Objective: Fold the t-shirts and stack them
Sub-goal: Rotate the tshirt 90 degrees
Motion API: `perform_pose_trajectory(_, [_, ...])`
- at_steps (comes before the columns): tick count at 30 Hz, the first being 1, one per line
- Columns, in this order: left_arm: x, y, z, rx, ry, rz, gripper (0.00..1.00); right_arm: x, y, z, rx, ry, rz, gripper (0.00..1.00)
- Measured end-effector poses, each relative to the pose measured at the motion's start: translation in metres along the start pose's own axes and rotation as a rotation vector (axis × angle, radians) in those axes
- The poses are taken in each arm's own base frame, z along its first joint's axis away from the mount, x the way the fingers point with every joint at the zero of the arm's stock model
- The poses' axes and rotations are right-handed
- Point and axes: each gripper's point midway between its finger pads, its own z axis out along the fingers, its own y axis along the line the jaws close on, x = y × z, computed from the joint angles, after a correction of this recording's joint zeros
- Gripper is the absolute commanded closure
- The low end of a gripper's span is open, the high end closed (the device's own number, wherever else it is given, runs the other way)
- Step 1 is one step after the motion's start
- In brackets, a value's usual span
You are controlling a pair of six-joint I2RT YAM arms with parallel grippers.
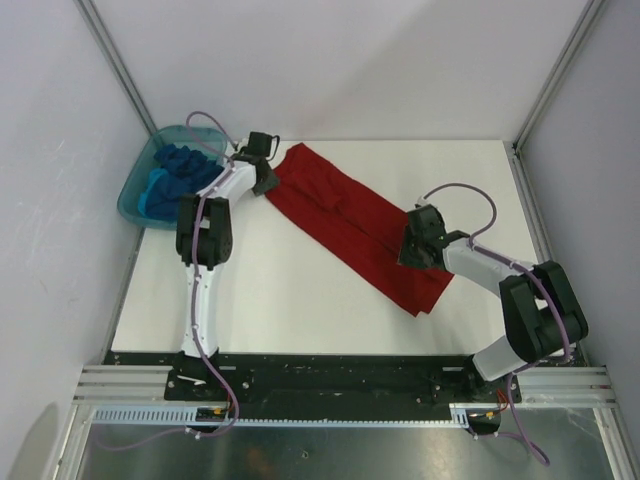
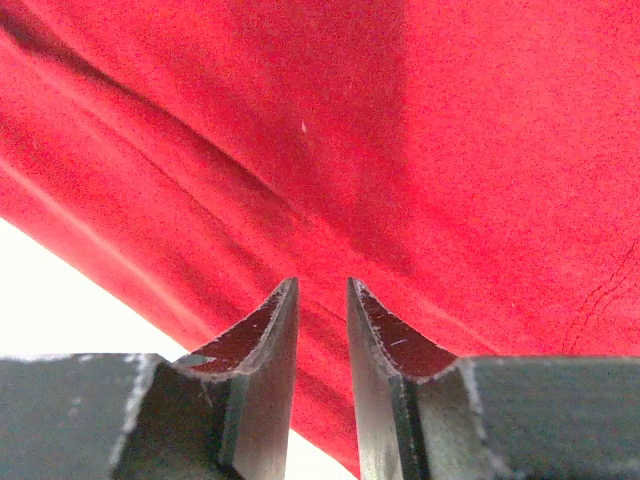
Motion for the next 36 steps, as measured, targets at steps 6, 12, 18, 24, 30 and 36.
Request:
perform_pose_trajectory(6, [-0.014,-0.041,0.017,0.118,-0.008,0.062,0.59,0.023,0.002,-0.016,0.0,0.019,-0.052,0.65])
perform_pose_trajectory(12, [-0.017,-0.062,0.022,0.198,0.001,0.088,0.55,0.046,0.015,-0.035,-0.014,0.028,-0.13,0.6])
perform_pose_trajectory(18, [-0.016,-0.065,0.021,0.224,0.011,0.093,0.48,0.074,0.008,-0.051,0.018,0.063,-0.183,0.57])
perform_pose_trajectory(24, [-0.014,-0.045,0.015,0.194,0.035,0.067,0.5,0.102,-0.01,-0.059,0.07,0.122,-0.219,0.57])
perform_pose_trajectory(30, [-0.021,-0.019,0.014,0.16,0.049,0.038,0.49,0.109,-0.012,-0.062,0.084,0.14,-0.239,0.52])
perform_pose_trajectory(36, [-0.023,-0.012,0.009,0.153,0.059,0.031,0.44,0.115,-0.016,-0.06,0.105,0.165,-0.252,0.51])
